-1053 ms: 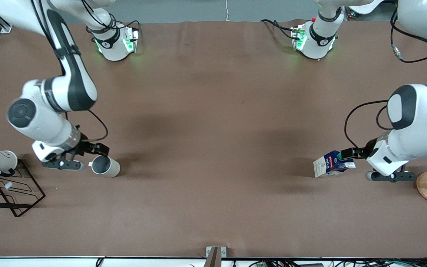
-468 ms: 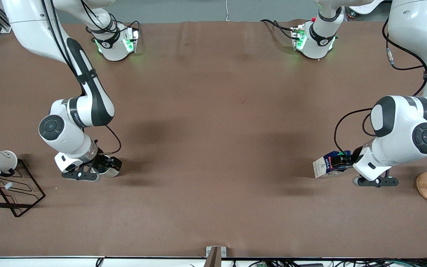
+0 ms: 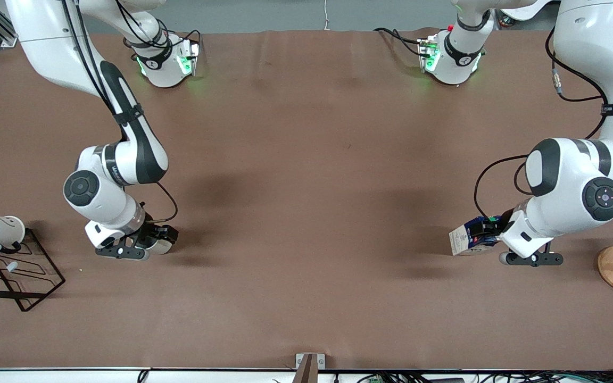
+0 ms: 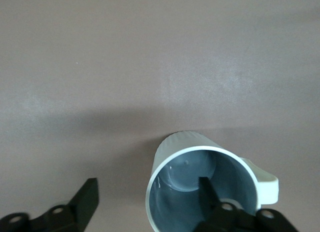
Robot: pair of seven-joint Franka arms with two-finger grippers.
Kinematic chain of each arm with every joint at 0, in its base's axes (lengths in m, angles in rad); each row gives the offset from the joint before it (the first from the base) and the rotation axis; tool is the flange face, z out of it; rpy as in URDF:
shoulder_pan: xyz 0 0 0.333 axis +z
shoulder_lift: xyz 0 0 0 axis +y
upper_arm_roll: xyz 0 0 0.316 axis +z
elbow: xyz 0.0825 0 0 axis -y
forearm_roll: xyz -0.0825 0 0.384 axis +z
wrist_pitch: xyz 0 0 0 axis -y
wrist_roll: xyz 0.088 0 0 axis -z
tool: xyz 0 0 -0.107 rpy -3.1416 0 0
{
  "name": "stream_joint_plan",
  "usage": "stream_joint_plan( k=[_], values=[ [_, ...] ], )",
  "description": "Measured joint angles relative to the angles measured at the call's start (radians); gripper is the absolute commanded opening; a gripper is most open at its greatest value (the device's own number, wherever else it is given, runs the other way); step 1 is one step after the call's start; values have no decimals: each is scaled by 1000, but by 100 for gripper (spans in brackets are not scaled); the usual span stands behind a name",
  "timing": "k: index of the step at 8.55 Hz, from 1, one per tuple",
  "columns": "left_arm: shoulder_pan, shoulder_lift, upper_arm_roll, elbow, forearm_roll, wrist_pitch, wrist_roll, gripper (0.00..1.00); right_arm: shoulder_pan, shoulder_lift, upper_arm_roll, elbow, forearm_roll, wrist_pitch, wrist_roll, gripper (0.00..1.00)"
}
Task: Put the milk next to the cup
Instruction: 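Close the left gripper on the milk carton while the right gripper hovers over the mug, then lift the milk carton with the left gripper and carry it toward the mug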
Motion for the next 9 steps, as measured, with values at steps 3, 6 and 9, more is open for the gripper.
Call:
stream_joint_plan(
  k=[3,6,9],
  values=[
    [3,-1,0,-1,0,0,0,49,0,2,0,1,0,-1,5,0],
    [3,-26,-1,7,0,2,0,49,3,0,1,34,0,-60,5,0],
    [8,-93,0,10,0,-38,0,49,165,-68,14,142,3,-251,277,0]
  ],
)
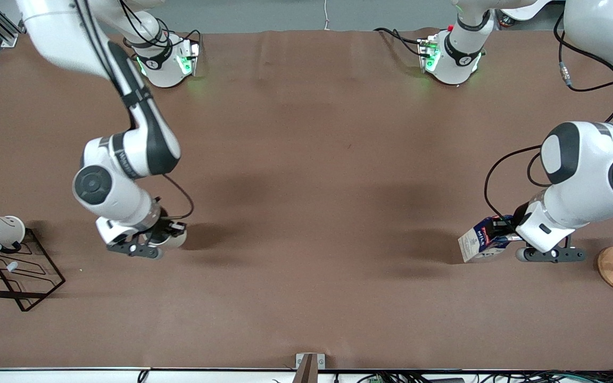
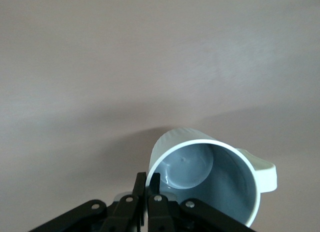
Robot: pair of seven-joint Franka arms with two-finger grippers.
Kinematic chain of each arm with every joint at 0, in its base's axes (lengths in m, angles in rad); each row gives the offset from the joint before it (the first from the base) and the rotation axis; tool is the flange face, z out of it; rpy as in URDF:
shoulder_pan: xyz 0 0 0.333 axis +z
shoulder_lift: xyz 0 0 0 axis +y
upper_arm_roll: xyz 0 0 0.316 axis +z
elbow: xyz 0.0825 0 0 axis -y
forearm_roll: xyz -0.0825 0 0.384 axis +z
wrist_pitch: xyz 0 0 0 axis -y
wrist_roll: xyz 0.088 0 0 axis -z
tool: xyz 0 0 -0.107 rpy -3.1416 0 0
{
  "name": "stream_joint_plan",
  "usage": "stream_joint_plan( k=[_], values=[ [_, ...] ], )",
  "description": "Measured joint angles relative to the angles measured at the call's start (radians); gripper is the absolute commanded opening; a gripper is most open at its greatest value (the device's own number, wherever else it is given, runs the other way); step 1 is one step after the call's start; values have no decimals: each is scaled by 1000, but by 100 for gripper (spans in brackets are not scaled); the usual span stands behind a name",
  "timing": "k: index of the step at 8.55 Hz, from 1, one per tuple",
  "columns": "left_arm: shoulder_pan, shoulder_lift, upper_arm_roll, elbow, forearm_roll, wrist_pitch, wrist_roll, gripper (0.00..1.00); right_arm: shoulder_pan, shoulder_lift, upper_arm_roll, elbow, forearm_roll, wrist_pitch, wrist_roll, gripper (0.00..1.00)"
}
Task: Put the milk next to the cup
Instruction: 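Lift the milk carton with the left gripper and carry it toward the mug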
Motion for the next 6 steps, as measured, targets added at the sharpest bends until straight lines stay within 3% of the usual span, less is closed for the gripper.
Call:
stream_joint_plan(
  k=[4,6],
  values=[
    [3,-99,-1,1,-20,-115,0,49,308,-6,2,2,0,53,313,0],
    [1,-140,-45,1,-49,-156,-44,49,415,39,-1,6,-2,99,406,0]
  ],
)
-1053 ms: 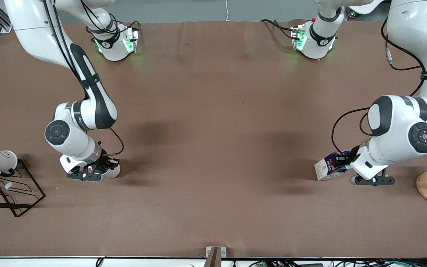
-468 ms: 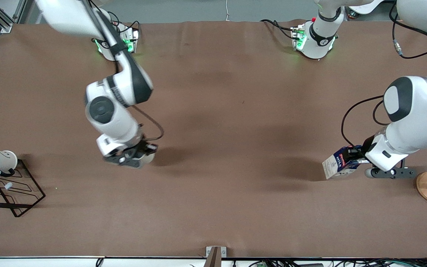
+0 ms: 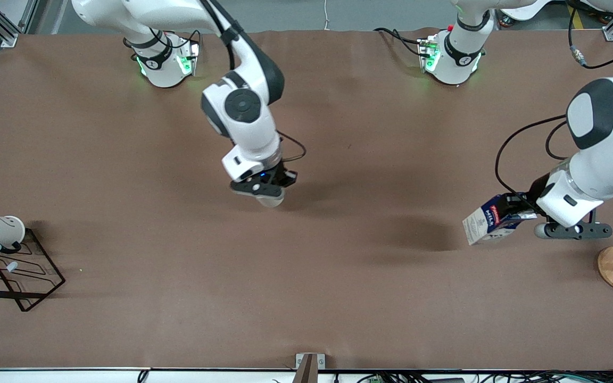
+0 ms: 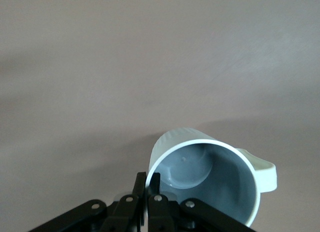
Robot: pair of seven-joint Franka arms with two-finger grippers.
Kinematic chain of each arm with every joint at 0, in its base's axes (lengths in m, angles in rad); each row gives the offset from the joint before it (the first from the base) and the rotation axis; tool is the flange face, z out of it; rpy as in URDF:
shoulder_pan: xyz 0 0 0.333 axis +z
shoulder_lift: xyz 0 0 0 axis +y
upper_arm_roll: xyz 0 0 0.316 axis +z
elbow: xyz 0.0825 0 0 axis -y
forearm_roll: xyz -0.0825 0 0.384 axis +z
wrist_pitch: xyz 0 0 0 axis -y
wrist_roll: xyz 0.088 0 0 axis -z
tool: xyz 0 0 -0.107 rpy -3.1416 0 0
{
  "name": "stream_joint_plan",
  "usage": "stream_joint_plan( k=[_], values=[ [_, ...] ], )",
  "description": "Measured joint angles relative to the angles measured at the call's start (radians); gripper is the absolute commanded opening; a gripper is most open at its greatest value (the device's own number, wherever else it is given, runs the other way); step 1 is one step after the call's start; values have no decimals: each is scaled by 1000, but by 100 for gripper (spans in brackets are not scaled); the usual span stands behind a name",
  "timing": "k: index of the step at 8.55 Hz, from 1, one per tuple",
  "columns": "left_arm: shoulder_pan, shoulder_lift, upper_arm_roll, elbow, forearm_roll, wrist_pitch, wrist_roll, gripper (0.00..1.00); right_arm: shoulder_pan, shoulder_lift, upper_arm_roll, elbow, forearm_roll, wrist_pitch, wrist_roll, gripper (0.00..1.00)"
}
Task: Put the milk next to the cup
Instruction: 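Lift the milk carton with the left gripper and carry it toward the mug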
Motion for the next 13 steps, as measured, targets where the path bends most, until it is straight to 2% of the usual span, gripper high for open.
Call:
stream_joint_plan(
  k=[2,5,6,8,9,11,13],
  values=[
    [-6,-18,-91,-1,-1,-19,-122,49,23,86,-4,59,-1,16,32,0],
    [-12,-18,-191,-3,-1,-19,-261,49,22,201,-20,197,-7,16,41,1],
    [-13,-18,-227,-4,-1,-19,-310,49,22,214,-22,208,-13,16,41,11],
    [-16,-18,-282,-7,-1,-19,-373,49,23,215,-21,210,-21,13,41,80],
    [-15,-17,-302,-7,-1,-19,-398,49,23,217,-21,210,-21,8,41,99],
    [-16,-17,-346,-8,-1,-20,-450,49,23,217,-21,213,-21,2,41,100],
    [-40,-16,-377,-7,-1,-19,-503,50,19,205,-24,255,-21,-91,42,100]
  ],
)
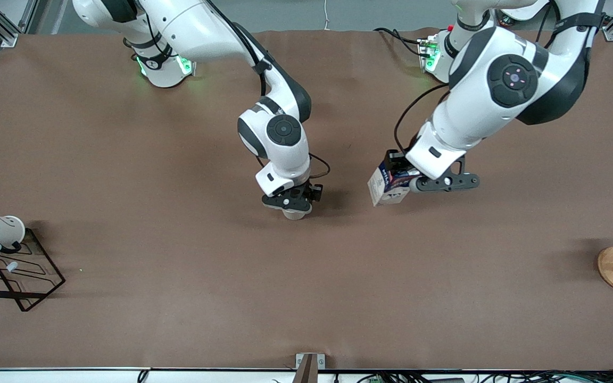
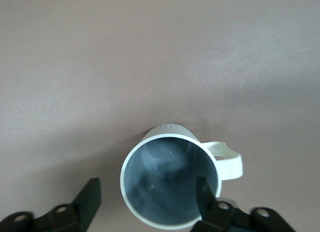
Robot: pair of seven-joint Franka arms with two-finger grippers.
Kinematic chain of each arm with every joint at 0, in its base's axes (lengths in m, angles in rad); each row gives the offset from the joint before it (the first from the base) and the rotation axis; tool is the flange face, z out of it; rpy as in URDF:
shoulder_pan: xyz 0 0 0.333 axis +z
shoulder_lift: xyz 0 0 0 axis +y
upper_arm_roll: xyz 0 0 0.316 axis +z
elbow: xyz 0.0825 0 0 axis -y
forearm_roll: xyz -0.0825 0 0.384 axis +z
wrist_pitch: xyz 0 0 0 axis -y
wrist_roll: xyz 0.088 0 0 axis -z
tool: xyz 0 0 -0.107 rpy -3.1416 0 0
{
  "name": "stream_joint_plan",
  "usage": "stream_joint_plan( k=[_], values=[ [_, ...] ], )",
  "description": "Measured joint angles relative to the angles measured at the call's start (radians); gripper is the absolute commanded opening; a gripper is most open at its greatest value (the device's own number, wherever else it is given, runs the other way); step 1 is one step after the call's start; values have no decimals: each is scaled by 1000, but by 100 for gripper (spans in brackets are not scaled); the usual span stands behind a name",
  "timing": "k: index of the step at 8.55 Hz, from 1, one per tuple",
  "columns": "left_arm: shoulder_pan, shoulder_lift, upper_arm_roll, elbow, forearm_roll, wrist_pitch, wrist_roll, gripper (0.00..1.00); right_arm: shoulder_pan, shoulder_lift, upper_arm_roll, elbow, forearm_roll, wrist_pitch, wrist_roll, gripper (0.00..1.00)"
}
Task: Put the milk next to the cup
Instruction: 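Lift the milk carton with the left gripper and carry it toward the mug, then move the carton beside the mug while the right gripper withdraws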
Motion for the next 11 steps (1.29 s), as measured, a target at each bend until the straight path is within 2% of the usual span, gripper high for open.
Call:
stream_joint_plan(
  k=[1,3,5,6,9,11],
  values=[
    [-23,1,-2,0,0,0,-24,50,-6,-26,-2,25,0,-54,2,99],
    [-63,6,-4,2,0,1,-68,50,-58,-140,-6,42,39,-190,-6,97],
    [-132,19,-5,6,1,2,-127,50,-210,-249,-10,38,81,-346,-187,99],
    [-178,34,-6,14,14,3,-170,50,-304,-282,-14,22,89,-380,-300,99],
    [-295,118,-7,48,62,33,-271,50,-578,-314,-19,-32,85,-394,-669,99],
    [-330,155,-7,60,64,97,-283,50,-693,-338,-19,-31,52,-402,-837,99]
  ],
)
